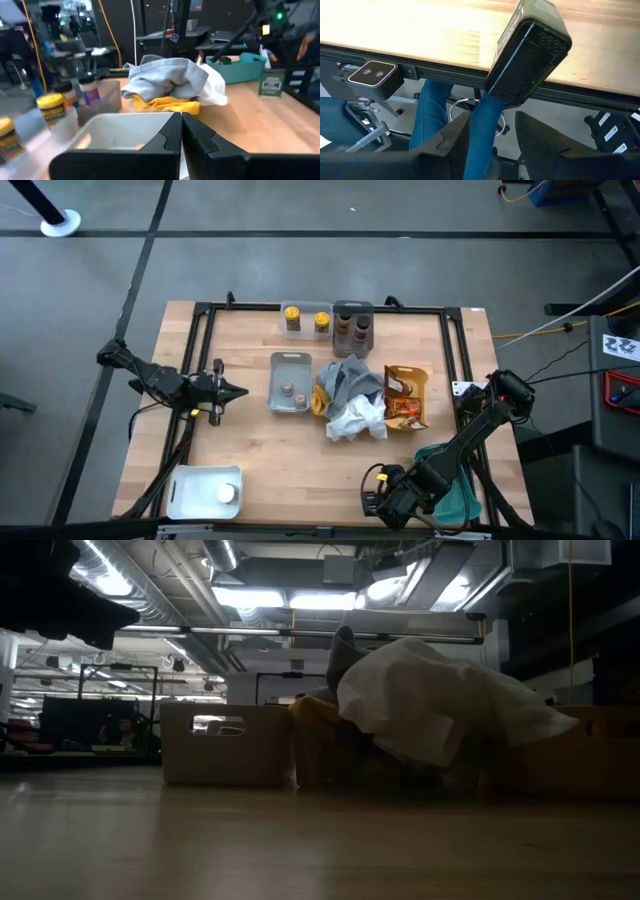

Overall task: Sort spices by type
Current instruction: Put the green seasoning can into the green bin

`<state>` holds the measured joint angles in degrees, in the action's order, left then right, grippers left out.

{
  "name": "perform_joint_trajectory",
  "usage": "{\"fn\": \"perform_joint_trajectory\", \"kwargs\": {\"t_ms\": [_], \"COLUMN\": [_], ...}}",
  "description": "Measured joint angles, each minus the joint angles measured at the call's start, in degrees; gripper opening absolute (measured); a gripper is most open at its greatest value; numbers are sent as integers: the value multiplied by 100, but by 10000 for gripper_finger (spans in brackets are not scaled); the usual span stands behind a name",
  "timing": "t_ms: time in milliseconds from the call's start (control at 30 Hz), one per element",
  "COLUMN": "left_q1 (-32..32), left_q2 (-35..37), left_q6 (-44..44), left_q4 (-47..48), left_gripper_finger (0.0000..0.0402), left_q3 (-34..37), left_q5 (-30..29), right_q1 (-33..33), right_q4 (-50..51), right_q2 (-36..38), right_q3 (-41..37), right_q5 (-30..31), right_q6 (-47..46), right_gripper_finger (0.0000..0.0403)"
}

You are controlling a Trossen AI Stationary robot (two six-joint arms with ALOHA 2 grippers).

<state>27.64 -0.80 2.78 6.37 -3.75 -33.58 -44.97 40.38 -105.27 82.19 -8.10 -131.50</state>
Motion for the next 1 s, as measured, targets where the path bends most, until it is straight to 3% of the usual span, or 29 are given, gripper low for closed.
{"fn": "perform_joint_trajectory", "kwargs": {"t_ms": [833, 1000], "left_q1": [0, 0], "left_q2": [2, 2], "left_q6": [-63, -64], "left_q4": [20, 22], "left_gripper_finger": [3, 3], "left_q3": [0, 0], "left_q5": [-7, -8], "right_q1": [0, 0], "right_q4": [-24, -27], "right_q2": [0, 0], "right_q3": [0, 0], "right_q5": [2, 425], "right_q6": [344, 605], "right_gripper_finger": [156, 156]}}
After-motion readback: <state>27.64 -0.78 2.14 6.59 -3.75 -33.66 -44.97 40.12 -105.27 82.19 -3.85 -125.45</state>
